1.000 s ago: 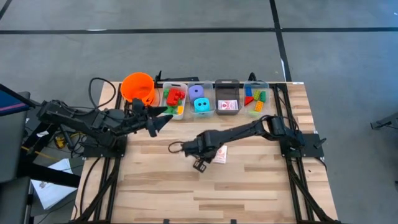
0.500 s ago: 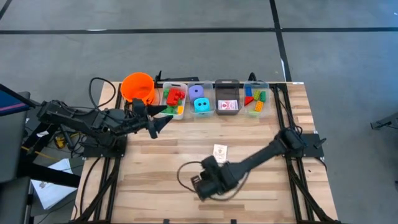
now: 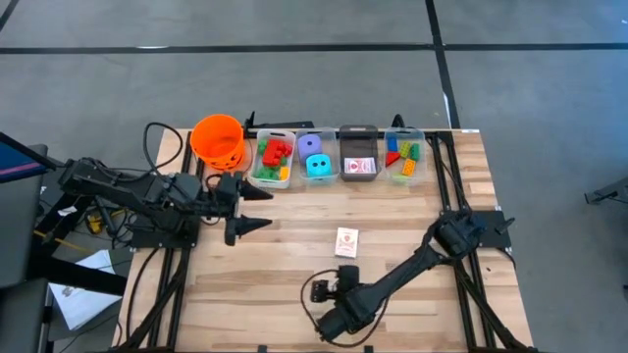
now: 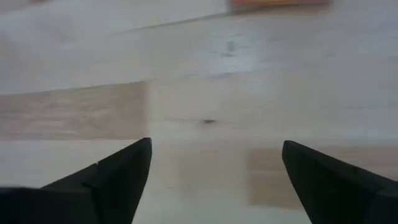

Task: Pick & Place Toys
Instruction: Put the orange deck of cards into the black bin

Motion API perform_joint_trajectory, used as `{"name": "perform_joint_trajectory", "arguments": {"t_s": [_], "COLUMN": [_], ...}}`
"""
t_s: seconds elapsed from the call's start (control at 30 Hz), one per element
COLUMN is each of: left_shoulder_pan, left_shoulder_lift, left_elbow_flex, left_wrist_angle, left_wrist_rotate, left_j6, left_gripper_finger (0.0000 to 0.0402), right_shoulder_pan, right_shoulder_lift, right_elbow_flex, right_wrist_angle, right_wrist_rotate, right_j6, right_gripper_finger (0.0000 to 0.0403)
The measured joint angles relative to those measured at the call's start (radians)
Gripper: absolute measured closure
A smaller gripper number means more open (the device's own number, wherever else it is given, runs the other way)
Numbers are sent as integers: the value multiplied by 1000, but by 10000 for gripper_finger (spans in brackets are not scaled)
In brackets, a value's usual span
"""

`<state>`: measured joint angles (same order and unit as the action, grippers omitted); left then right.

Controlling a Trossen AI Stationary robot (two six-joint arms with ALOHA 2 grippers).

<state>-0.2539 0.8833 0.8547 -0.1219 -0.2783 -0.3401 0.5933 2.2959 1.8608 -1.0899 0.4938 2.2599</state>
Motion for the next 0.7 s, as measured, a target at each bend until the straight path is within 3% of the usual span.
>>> {"name": "perform_joint_trajectory", "arguments": {"t_s": [0.4,0.7], "left_shoulder_pan": [0,0], "left_shoulder_lift": [2,2], "left_elbow_flex": [0,0], "left_wrist_angle": [-36,-39], "left_wrist_rotate": [57,57], "left_j6": [0,0], "left_gripper_finger": [59,59], "right_shoulder_pan": [-11,-19], "right_shoulder_lift": [90,101], "right_elbow_flex": [6,-2], "right_wrist_angle": [-35,-274], "right_wrist_rotate": [37,60], "right_j6": [-105,46], "right_gripper_finger": [51,71]}}
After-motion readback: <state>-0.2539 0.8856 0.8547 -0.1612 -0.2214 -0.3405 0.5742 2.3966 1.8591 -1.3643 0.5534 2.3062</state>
